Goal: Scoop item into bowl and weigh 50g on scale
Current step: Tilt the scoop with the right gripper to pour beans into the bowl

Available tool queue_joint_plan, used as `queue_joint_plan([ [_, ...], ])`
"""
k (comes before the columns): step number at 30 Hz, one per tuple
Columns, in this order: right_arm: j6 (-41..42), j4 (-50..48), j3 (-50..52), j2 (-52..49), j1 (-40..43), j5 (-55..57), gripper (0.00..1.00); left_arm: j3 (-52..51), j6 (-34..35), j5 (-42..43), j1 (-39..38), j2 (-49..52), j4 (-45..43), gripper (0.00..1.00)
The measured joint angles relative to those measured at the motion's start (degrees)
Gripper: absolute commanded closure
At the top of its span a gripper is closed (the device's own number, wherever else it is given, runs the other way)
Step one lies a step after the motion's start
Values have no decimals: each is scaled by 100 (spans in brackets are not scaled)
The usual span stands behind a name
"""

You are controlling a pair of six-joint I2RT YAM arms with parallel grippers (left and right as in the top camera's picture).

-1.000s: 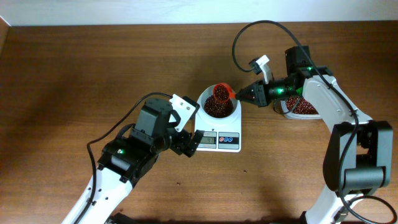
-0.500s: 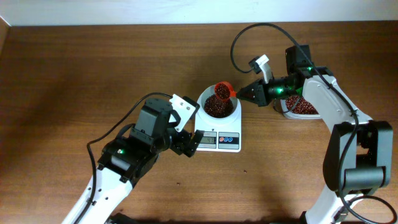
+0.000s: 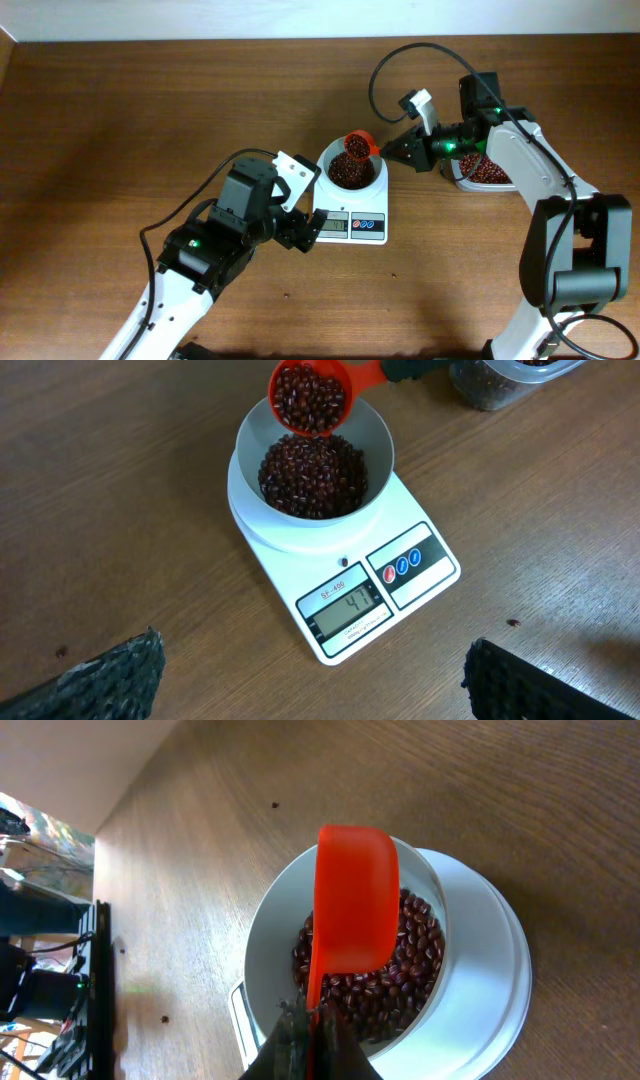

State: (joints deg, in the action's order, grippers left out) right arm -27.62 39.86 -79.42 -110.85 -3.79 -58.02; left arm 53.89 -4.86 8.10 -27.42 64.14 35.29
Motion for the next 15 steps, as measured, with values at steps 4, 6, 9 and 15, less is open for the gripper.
queue_joint_plan([
  [4,-114,-2,0,0,0,-35,96,0,0,0,0,0,0,1],
  [6,-127,66,0,0,0,-70,96,0,0,0,0,0,0,1],
  [9,-131,63,0,0,0,-59,96,0,0,0,0,0,0,1],
  [15,-68,144,-2,0,0,-105,96,0,0,0,0,0,0,1],
])
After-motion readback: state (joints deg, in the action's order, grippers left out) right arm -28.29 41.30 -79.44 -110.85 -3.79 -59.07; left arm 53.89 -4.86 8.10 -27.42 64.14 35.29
